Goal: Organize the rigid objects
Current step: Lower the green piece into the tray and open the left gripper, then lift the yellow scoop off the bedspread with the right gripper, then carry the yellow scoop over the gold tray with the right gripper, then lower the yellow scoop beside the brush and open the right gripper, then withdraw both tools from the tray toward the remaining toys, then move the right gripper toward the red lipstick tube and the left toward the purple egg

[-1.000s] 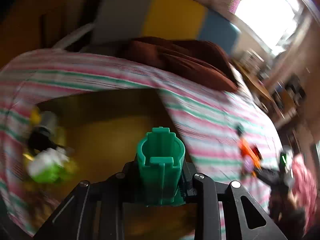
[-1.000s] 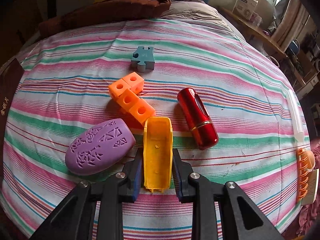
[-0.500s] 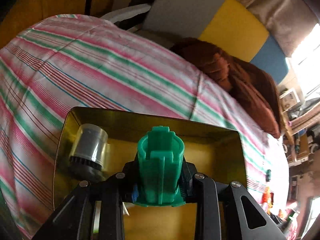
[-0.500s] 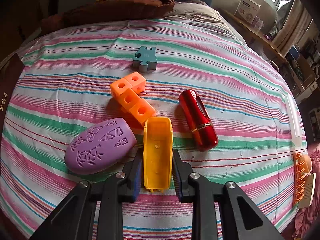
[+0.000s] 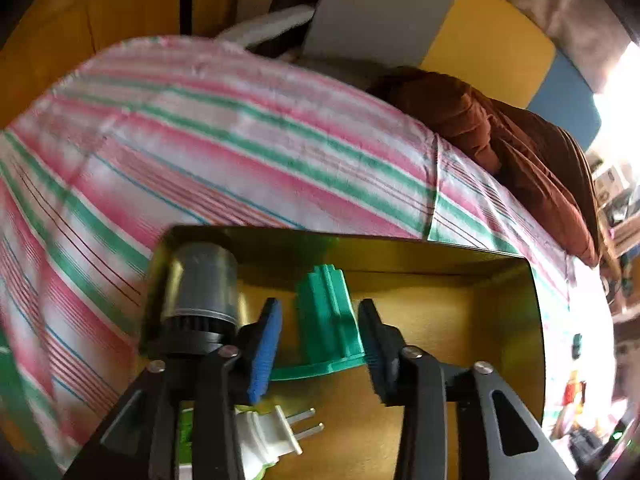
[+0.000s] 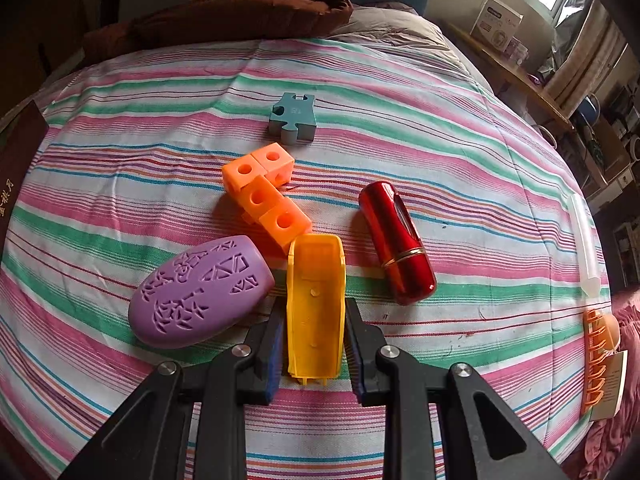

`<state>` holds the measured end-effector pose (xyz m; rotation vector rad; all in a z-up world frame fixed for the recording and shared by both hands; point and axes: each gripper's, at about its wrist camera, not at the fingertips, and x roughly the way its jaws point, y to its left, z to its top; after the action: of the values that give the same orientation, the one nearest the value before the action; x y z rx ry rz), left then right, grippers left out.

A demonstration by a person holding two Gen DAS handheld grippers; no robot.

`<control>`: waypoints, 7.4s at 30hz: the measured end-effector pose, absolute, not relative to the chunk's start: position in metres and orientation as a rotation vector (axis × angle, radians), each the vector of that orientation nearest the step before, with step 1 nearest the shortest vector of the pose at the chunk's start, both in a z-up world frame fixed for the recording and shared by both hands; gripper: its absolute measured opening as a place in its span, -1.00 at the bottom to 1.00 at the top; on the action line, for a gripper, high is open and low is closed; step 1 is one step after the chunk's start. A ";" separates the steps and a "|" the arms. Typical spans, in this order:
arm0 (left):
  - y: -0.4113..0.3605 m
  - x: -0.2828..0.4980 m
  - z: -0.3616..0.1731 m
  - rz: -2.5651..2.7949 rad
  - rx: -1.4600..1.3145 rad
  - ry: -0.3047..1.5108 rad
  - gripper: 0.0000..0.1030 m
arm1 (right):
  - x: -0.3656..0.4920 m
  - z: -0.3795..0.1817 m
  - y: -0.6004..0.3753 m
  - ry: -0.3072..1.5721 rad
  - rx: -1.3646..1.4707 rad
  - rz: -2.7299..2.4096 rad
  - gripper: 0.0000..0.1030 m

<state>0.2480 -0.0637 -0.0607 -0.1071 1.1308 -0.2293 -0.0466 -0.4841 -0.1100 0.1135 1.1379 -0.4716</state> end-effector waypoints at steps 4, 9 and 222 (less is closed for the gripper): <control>-0.072 0.225 -0.041 -0.239 -0.011 1.033 0.00 | -0.047 -0.110 -0.484 1.136 0.109 -0.472 -0.50; -0.087 0.173 -0.024 -0.303 0.062 0.937 0.05 | -0.047 -0.111 -0.482 1.131 0.102 -0.474 -0.50; -0.446 0.009 -0.093 -0.881 0.520 0.989 0.52 | -0.105 -0.054 -0.582 0.746 0.669 -0.673 -0.39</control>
<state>0.0086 -0.4462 -0.0932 0.5201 0.9891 -0.8814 -0.1049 -0.5821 -0.0537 0.6694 0.7464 -0.6732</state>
